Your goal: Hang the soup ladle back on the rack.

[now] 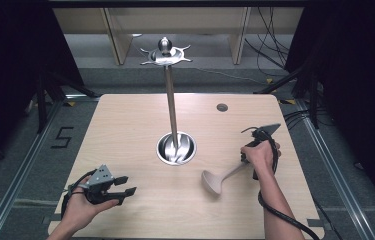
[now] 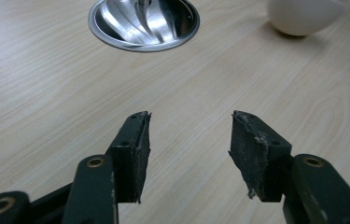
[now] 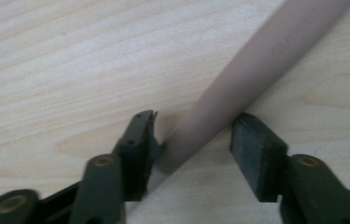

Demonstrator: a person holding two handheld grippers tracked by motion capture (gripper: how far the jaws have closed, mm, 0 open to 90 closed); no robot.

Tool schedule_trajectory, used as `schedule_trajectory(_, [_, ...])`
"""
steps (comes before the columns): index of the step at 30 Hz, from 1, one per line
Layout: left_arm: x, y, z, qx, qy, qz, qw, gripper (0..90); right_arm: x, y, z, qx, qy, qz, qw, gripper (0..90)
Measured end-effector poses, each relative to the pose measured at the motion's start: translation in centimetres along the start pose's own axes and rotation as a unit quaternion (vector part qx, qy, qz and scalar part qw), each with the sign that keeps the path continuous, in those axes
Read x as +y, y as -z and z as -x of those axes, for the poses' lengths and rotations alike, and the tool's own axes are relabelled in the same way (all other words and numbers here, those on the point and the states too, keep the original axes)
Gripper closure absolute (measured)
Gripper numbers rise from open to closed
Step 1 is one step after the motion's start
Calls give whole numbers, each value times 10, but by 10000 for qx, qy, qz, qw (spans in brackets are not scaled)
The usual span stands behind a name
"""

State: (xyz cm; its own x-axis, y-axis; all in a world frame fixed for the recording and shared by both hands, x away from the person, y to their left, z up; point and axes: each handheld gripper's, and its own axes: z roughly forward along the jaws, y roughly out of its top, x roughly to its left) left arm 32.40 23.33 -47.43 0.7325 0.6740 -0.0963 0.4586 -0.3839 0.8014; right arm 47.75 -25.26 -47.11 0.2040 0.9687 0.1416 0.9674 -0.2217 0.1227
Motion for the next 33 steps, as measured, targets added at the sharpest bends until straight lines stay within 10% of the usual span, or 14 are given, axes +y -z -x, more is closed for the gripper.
schedule_trajectory(9, [0,-1,0,38,-20,36,10000,469,-3,3,-7,532,33,-350,9980,738])
schedule_trajectory(10, [0,-1,0,45,-28,33,10000,468,-5,1,-3,658,408,-331,9965,745])
schedule_trajectory(13, [0,0,0,61,-36,-7,10000,467,-6,1,-1,805,528,-332,9948,747])
schedule_trajectory(16, [0,-2,1,58,-18,43,10000,467,-8,2,8,1106,1069,-205,9879,748])
schedule_trajectory(21, [0,-2,1,1,-14,12,10000,465,-13,8,6,1548,988,-224,9827,748])
schedule_trajectory(22, [0,-2,1,4,-18,14,10000,465,-15,5,12,1626,1404,36,9766,748])
schedule_trajectory(25, [0,-2,1,-1,-20,3,10000,465,-17,10,8,2039,1066,235,9729,748])
schedule_trajectory(26, [-1,-2,1,2,-22,6,10000,465,-20,17,4,2153,684,-104,9741,748])
schedule_trajectory(28, [-1,-2,1,2,-23,9,10000,465,-21,15,13,2245,1435,539,9623,748])
schedule_trajectory(31, [-1,-2,1,4,-20,14,10000,464,-24,22,13,2298,1354,441,9628,748])
schedule_trajectory(33, [-1,-2,1,5,-21,6,10000,464,-30,31,13,2464,1580,590,9544,747])
